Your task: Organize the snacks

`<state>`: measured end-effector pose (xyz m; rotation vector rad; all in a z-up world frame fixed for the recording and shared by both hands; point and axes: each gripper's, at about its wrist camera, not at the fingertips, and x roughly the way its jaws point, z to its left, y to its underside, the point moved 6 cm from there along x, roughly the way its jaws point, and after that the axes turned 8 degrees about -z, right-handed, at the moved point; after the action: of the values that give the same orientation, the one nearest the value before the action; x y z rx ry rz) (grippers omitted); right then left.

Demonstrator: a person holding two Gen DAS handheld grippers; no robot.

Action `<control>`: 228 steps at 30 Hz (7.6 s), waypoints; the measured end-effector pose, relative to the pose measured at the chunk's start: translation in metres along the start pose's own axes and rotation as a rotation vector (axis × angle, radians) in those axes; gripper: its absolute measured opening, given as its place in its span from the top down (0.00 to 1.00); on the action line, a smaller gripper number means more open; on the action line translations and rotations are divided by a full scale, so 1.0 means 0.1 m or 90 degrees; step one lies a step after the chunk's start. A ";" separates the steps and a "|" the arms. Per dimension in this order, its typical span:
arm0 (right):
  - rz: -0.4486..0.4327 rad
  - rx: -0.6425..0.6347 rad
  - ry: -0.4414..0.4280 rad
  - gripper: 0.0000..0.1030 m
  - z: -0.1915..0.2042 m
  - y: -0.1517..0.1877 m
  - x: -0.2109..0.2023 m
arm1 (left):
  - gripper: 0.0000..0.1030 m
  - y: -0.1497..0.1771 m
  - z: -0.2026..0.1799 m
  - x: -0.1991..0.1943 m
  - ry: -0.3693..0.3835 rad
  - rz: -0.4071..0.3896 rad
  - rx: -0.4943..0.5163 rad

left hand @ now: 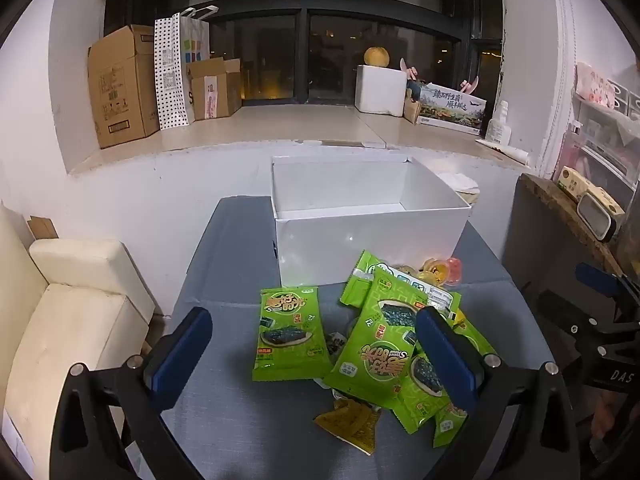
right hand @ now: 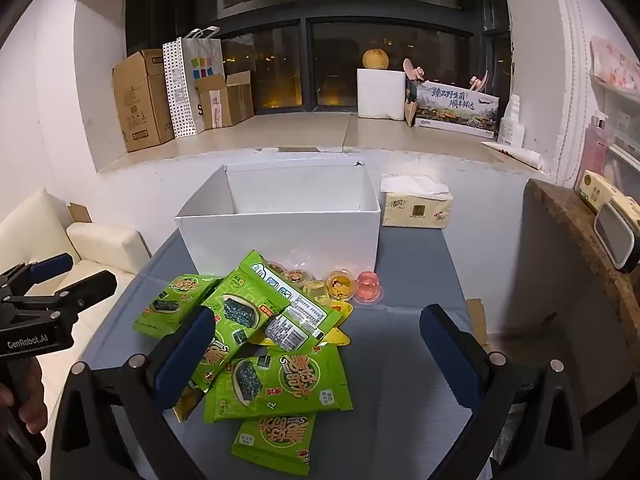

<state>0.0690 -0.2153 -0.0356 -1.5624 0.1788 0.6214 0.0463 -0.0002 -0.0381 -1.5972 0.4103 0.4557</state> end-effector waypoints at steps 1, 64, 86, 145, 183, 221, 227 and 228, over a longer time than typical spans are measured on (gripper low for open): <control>0.000 0.001 -0.001 0.00 0.00 0.00 0.00 | 0.00 0.00 0.00 0.00 -0.001 0.000 0.002; -0.014 -0.009 0.004 0.00 0.01 -0.06 -0.15 | 0.00 -0.05 -0.11 -0.14 -0.001 -0.009 0.042; -0.013 -0.008 0.005 0.00 -0.01 -0.04 -0.15 | 0.00 -0.05 -0.13 -0.14 0.001 -0.005 0.050; 0.180 -0.318 -0.118 0.00 0.53 0.57 1.84 | 0.32 0.21 0.39 -0.16 0.080 -0.008 -0.044; 0.077 0.057 -0.098 0.30 -0.15 -1.13 1.93 | 0.30 -1.12 0.06 1.65 0.096 0.002 -0.065; 0.019 0.077 -0.130 0.00 0.10 0.14 0.44 | 0.00 0.55 0.52 0.71 0.020 0.145 -0.034; 0.014 0.074 -0.107 0.00 0.01 0.22 0.28 | 0.00 0.55 0.45 1.14 -0.015 0.185 -0.033; 0.009 0.081 -0.107 0.00 -0.02 0.22 0.25 | 0.00 0.57 0.45 1.23 -0.023 0.200 -0.030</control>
<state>0.0797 -0.2133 -0.0668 -1.3798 0.1011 0.7361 0.1192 0.0416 -0.1535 -1.5727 0.6307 0.7354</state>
